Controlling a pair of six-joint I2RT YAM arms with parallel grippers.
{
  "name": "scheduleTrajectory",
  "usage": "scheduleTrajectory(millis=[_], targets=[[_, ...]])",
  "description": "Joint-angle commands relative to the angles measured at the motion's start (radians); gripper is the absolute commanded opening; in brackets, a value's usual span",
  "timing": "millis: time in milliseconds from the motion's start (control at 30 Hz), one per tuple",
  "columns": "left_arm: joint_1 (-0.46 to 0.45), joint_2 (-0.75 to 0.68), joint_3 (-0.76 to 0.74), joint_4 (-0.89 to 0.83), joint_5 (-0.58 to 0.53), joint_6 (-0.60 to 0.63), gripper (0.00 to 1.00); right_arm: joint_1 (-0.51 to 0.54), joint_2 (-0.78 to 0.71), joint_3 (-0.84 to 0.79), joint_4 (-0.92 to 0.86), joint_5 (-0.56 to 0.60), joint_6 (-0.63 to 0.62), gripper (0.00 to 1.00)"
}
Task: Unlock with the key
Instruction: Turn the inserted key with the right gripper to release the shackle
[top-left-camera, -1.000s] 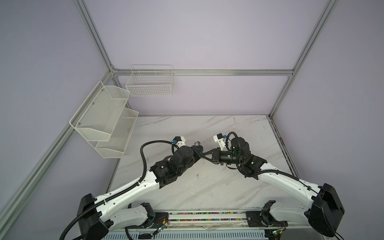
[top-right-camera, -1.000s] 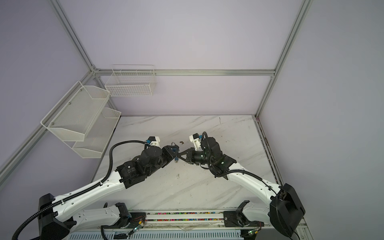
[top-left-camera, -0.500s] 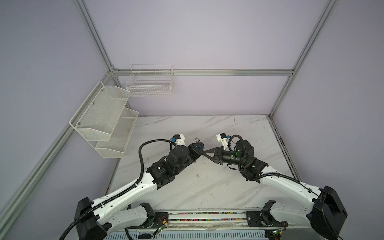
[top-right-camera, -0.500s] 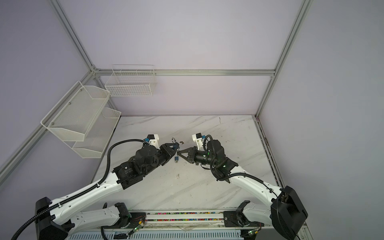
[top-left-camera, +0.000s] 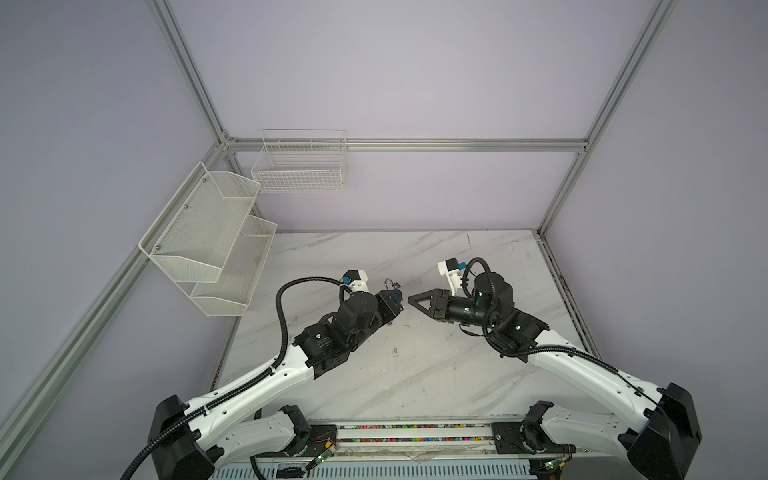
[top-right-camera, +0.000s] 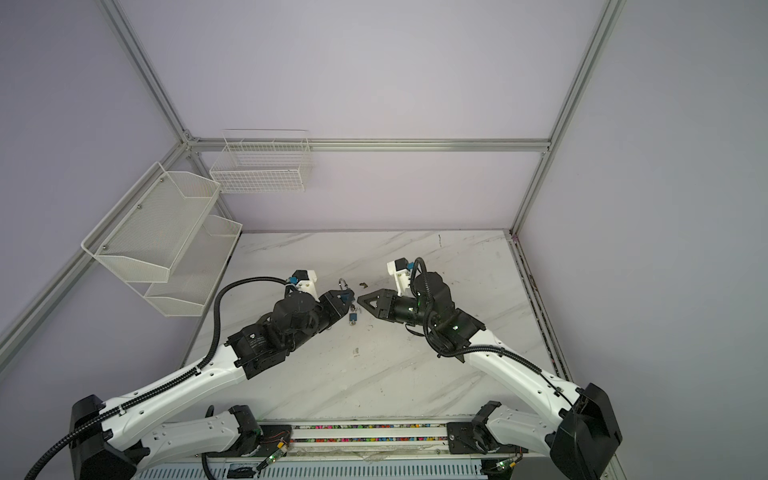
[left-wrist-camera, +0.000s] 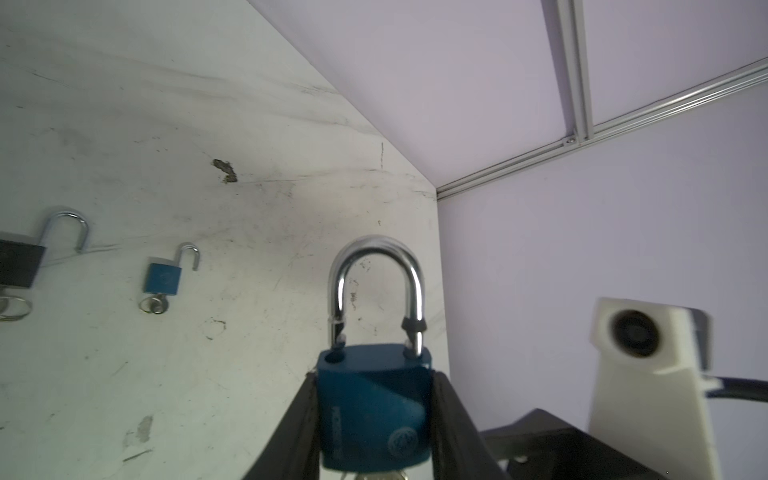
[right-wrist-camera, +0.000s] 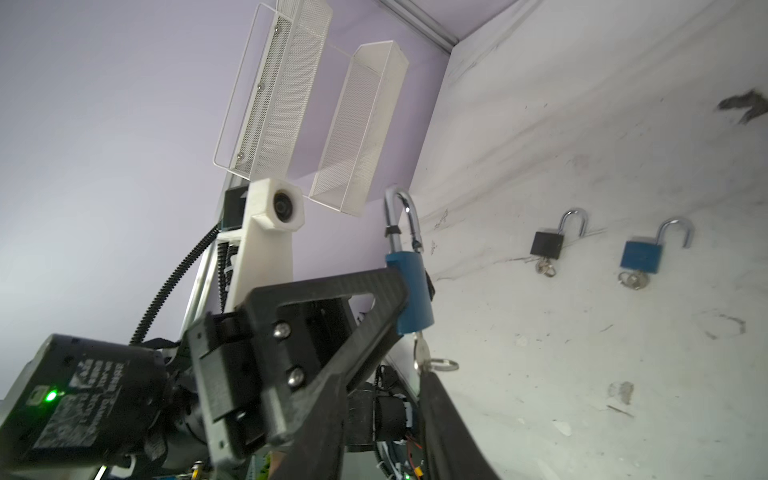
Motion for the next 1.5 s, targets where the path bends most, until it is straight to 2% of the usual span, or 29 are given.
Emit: scheduleTrajectory(millis=[0, 100, 200, 267, 433, 800, 1000, 1300, 1467], targets=[[0.008, -0.035, 0.038, 0.06, -0.075, 0.191, 0.0, -0.003, -0.017, 0.093, -0.266, 0.176, -0.203, 0.4], [0.008, -0.067, -0.074, 0.201, -0.077, 0.337, 0.0, -0.003, 0.05, 0.206, -0.432, 0.238, -0.322, 0.44], [0.008, -0.079, -0.185, 0.369, -0.034, 0.53, 0.0, -0.003, 0.114, 0.319, -0.564, 0.298, -0.446, 0.47], [0.008, -0.064, -0.231, 0.45, -0.019, 0.635, 0.0, -0.001, 0.135, 0.367, -0.583, 0.306, -0.47, 0.49], [0.008, 0.014, -0.24, 0.553, 0.046, 0.819, 0.0, 0.024, 0.231, 0.491, -0.647, 0.353, -0.508, 0.53], [0.004, 0.093, -0.285, 0.754, 0.099, 0.959, 0.0, 0.077, 0.475, 0.744, -0.782, 0.487, -0.551, 0.59], [0.005, 0.083, -0.32, 0.787, 0.109, 1.002, 0.0, 0.078, 0.545, 0.849, -0.916, 0.623, -0.549, 0.6], [0.003, 0.067, -0.359, 0.832, 0.104, 1.064, 0.0, 0.078, 0.624, 0.945, -1.078, 0.613, -0.579, 0.61], [0.003, 0.054, -0.383, 0.863, 0.107, 1.086, 0.0, 0.075, 0.625, 0.954, -1.109, 0.617, -0.594, 0.61]])
